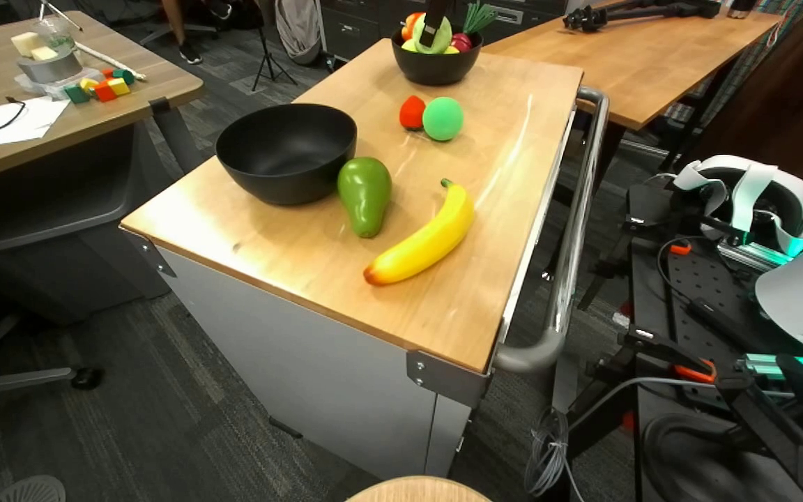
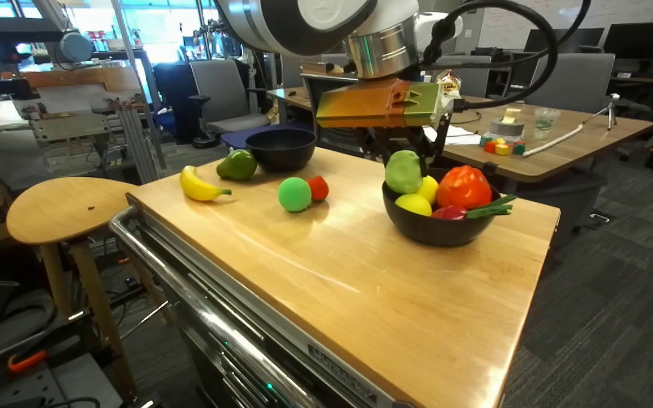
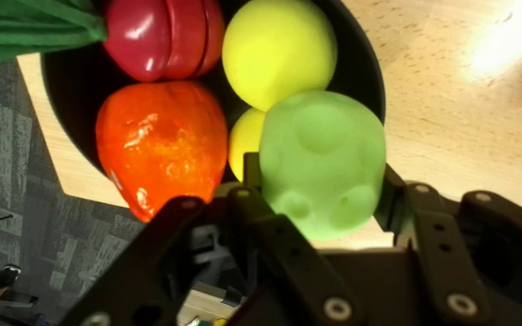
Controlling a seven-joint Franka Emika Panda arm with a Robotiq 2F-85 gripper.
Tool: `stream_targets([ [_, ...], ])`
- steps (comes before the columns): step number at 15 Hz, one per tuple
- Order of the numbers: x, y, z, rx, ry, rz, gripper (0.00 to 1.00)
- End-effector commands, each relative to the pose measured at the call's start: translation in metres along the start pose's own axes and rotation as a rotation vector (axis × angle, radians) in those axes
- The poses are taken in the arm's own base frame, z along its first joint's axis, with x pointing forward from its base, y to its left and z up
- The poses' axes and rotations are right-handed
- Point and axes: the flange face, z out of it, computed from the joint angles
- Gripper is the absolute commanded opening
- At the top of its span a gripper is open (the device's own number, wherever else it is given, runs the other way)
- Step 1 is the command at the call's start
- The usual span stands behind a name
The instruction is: Remove the objects one at a time from the black bowls starting with the left bowl and place the objects on the table
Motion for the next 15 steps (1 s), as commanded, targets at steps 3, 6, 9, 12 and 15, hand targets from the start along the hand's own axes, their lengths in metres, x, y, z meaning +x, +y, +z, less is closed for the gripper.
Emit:
stream_targets([
  [3, -0.008, -0.019, -0.067, 0.040, 0.109, -0.047, 0.25],
  [6, -0.029, -0.036, -0.082, 0.113, 0.127, -0.105, 0.19],
  [9, -0.063, -0.037, -0.065, 0.138, 0.027, -0.135, 0.11],
  [12, -0.088, -0.029, -0.031, 0.082, -0.054, -0.137, 0.09],
  [15, -0.101, -0.031, -0.008, 0.050, -0.095, -0.150, 0.07],
])
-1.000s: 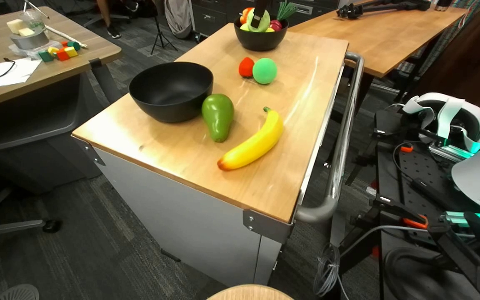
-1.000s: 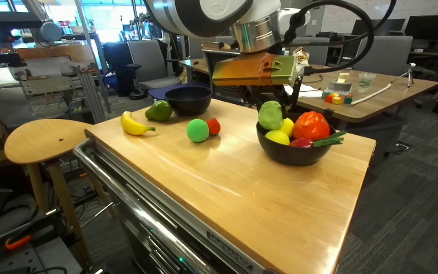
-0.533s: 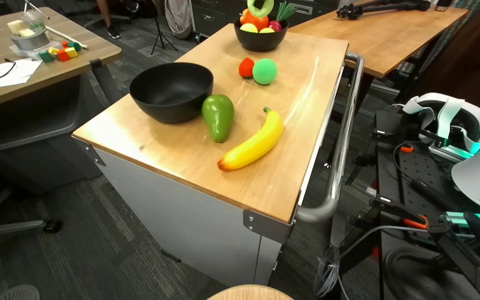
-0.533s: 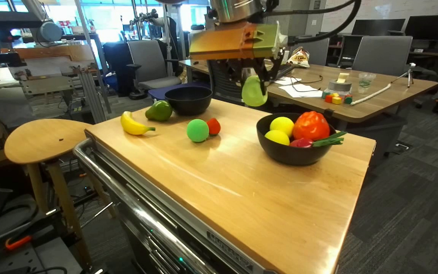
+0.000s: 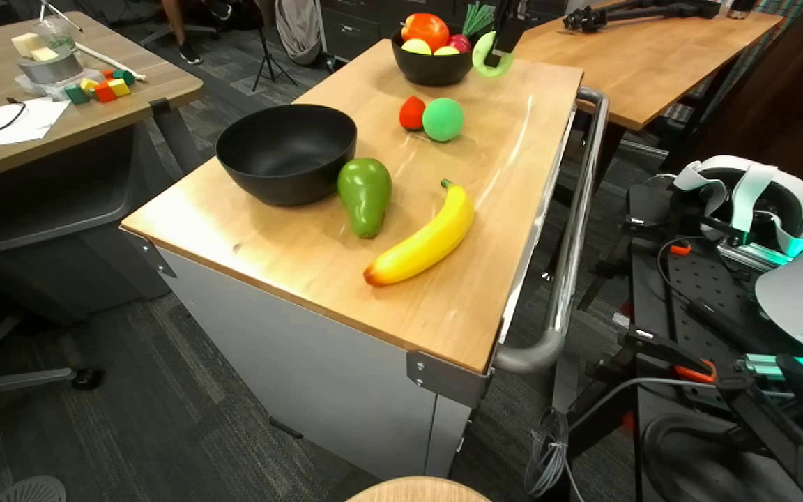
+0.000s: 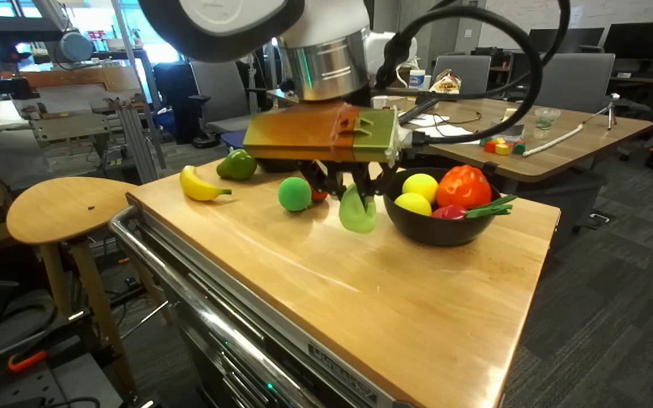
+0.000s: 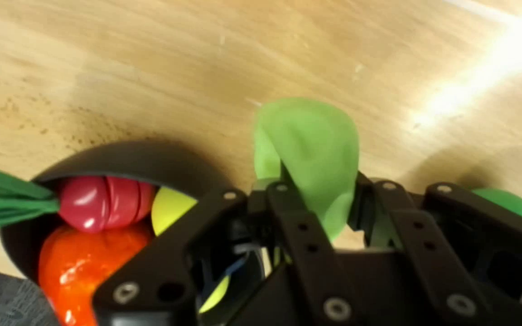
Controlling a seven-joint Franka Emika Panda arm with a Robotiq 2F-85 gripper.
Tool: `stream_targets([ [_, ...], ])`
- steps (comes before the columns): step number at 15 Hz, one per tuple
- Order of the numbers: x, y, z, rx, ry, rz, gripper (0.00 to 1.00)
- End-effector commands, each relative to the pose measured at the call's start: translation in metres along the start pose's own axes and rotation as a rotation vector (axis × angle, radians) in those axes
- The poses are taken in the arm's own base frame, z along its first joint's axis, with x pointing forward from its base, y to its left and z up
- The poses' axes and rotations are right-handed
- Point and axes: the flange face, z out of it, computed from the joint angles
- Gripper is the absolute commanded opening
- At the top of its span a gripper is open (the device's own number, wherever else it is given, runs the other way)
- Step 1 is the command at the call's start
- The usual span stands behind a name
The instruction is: Remove the objects one at a time from the black bowls starting with the left bowl and place the objects on the table
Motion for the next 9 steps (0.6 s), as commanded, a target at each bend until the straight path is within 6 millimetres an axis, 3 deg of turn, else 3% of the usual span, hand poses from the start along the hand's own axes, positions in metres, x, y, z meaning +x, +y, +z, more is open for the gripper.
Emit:
stream_targets([
  [1, -0.003, -0.006, 0.020, -0.047, -0.026, -0.011, 0.09],
  [2, -0.002, -0.009, 0.023, -0.049, -0.035, -0.017, 0.19],
  [3, 0.000, -0.012, 0.025, -0.048, -0.043, -0.022, 0.44],
  [5, 0.005, -0.017, 0.020, -0.050, -0.047, -0.040, 0.50],
  [9, 0.026, -0.019, -0.036, -0.064, 0.033, -0.083, 0.81],
])
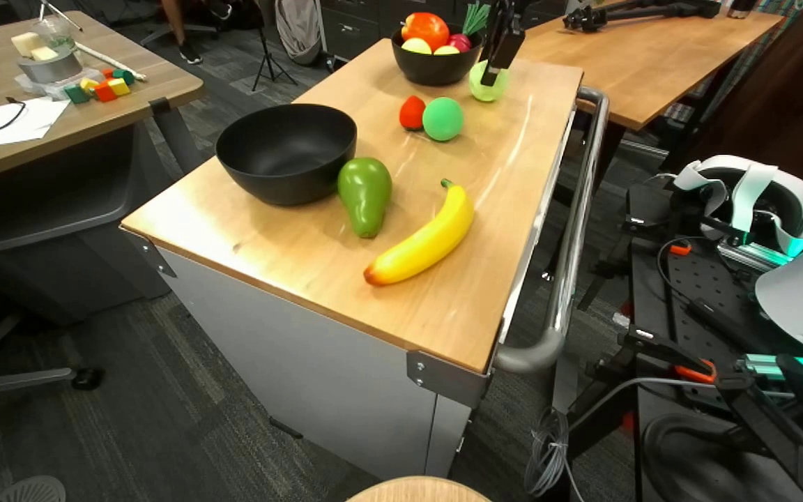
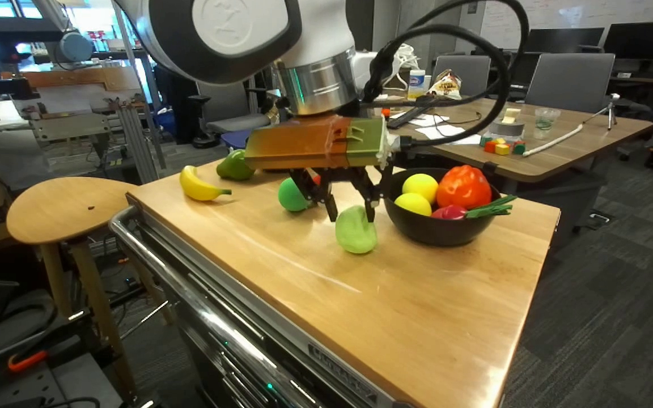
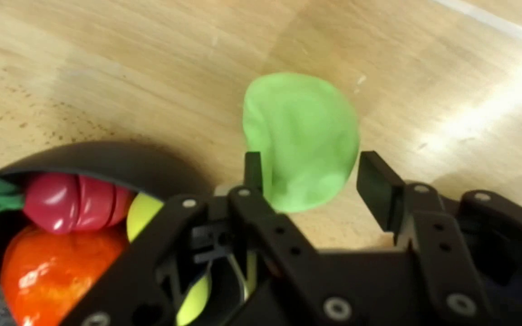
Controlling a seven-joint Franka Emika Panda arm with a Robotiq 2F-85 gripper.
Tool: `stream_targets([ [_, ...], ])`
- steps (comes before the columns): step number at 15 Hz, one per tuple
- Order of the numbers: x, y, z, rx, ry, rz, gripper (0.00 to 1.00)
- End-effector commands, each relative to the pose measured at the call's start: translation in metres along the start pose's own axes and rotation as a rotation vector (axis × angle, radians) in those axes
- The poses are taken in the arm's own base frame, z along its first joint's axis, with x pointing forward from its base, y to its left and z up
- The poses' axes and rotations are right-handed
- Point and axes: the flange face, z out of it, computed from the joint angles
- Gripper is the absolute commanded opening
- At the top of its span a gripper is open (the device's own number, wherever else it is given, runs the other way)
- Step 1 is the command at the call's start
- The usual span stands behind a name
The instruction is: Remove the objects one at a time from the black bowls starting with the left bowl and place the objects on the table
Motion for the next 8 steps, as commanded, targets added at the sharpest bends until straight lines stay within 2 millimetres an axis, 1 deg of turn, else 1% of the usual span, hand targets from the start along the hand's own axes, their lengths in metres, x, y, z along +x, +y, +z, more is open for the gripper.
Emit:
stream_targets([
  [1, 0.022, 0.008, -0.073, -0.015, 0.119, 0.008, 0.89],
  [2, 0.033, 0.015, -0.089, -0.011, 0.147, 0.040, 0.96],
  [3, 0.045, 0.029, -0.107, 0.003, 0.175, 0.085, 1.00],
  [5, 0.061, 0.059, -0.132, 0.039, 0.188, 0.155, 1.00],
  [7, 0.076, 0.090, -0.140, 0.082, 0.191, 0.219, 1.00],
  [8, 0.075, 0.104, -0.132, 0.110, 0.139, 0.259, 1.00],
])
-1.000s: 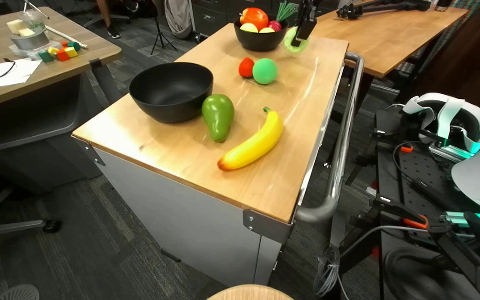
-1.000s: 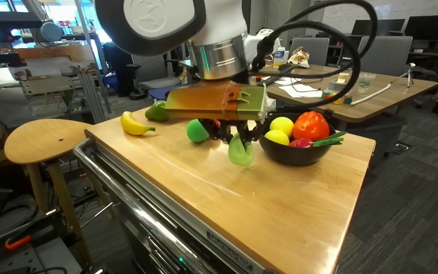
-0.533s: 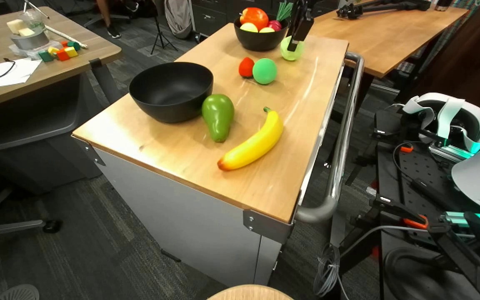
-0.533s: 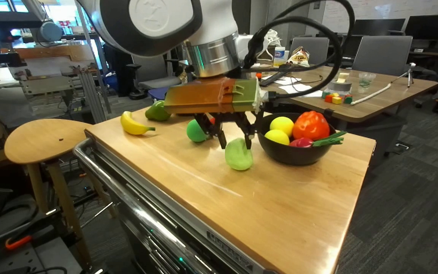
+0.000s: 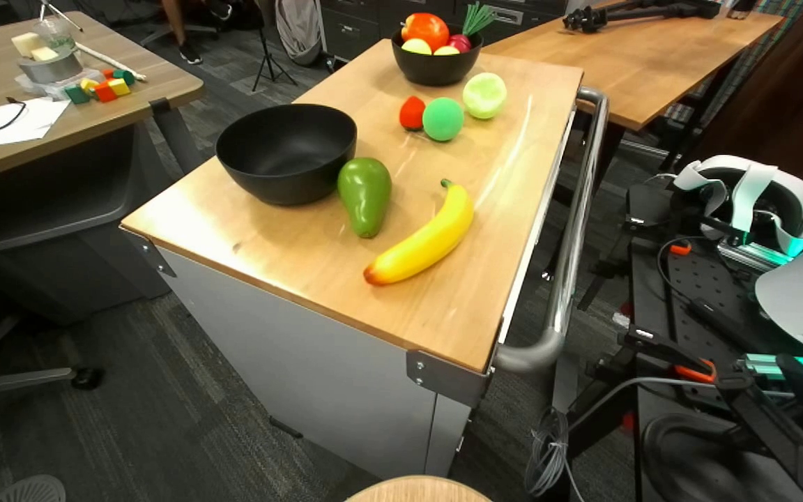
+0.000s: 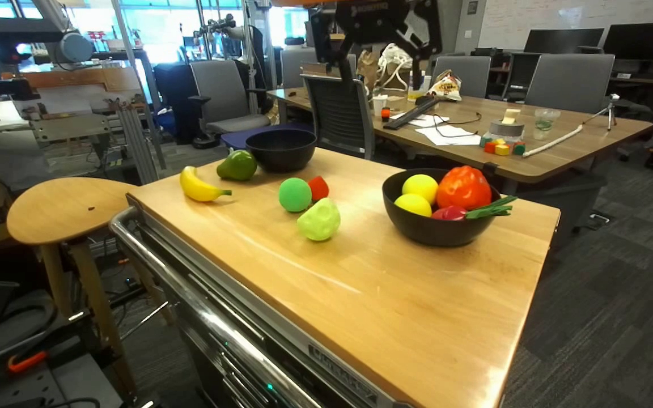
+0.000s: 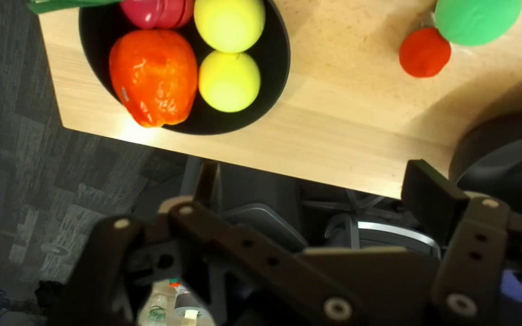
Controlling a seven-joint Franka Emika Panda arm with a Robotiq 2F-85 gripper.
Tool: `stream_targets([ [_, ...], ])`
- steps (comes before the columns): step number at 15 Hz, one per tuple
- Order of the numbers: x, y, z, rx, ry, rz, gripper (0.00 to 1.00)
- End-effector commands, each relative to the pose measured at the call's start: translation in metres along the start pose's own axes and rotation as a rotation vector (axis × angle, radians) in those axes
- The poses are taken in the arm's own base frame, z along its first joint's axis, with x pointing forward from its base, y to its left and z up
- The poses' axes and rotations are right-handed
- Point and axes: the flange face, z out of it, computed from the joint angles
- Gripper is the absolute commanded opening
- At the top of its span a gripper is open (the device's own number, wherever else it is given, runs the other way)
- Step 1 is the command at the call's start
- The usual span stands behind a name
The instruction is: Remove the objects one at a time from the black bowls starting with the left bowl and place the objects on the table
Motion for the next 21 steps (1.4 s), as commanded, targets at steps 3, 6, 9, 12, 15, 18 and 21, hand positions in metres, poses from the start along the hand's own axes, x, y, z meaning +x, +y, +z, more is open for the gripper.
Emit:
stream_targets([
  [3, 0.013, 0.030, 0.001, 0.032, -0.047, 0.065, 1.00],
  [6, 0.016, 0.032, 0.017, 0.022, -0.054, 0.027, 1.00],
  [9, 0.028, 0.036, 0.020, -0.027, -0.032, 0.016, 1.00],
  [12, 0.034, 0.045, 0.030, -0.052, -0.027, 0.048, 1.00],
  [15, 0.036, 0.057, 0.046, -0.073, -0.026, 0.092, 1.00],
  [18, 0.035, 0.075, 0.063, -0.097, -0.033, 0.157, 1.00],
  [21, 0.032, 0.097, 0.080, -0.119, -0.054, 0.226, 1.00],
])
